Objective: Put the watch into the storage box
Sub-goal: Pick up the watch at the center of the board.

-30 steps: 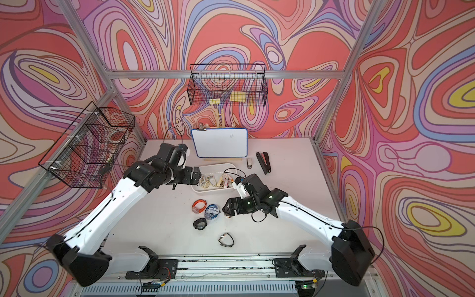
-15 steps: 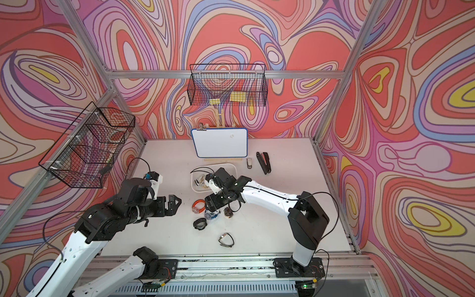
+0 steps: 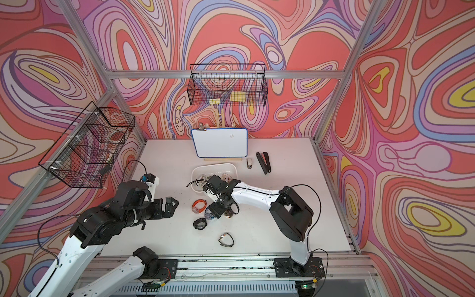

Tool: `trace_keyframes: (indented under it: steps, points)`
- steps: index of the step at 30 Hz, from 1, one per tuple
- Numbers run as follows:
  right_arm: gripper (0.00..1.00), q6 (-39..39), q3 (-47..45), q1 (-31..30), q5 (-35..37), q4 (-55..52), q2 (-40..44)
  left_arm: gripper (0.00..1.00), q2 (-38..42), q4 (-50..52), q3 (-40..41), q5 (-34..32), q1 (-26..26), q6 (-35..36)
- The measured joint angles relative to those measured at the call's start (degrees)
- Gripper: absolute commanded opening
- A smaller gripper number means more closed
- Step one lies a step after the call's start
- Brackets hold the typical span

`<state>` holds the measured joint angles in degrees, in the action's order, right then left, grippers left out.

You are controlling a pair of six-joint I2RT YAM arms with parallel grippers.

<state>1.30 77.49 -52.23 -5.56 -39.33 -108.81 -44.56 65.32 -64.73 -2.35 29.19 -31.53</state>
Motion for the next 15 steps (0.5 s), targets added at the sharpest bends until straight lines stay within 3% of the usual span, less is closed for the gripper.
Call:
trace_keyframes:
  steps: [9,15]
  points:
    - [0.52,-0.52,1.33,-1.49,4.72,1.73,-3.93,0.96,-0.24,0.28,0.00,-1.55,0.00,0.02]
    - [0.52,0.33,1.46,-2.54,8.41,2.95,-3.93,0.96,-0.22,0.72,0.00,-2.64,0.00,0.04]
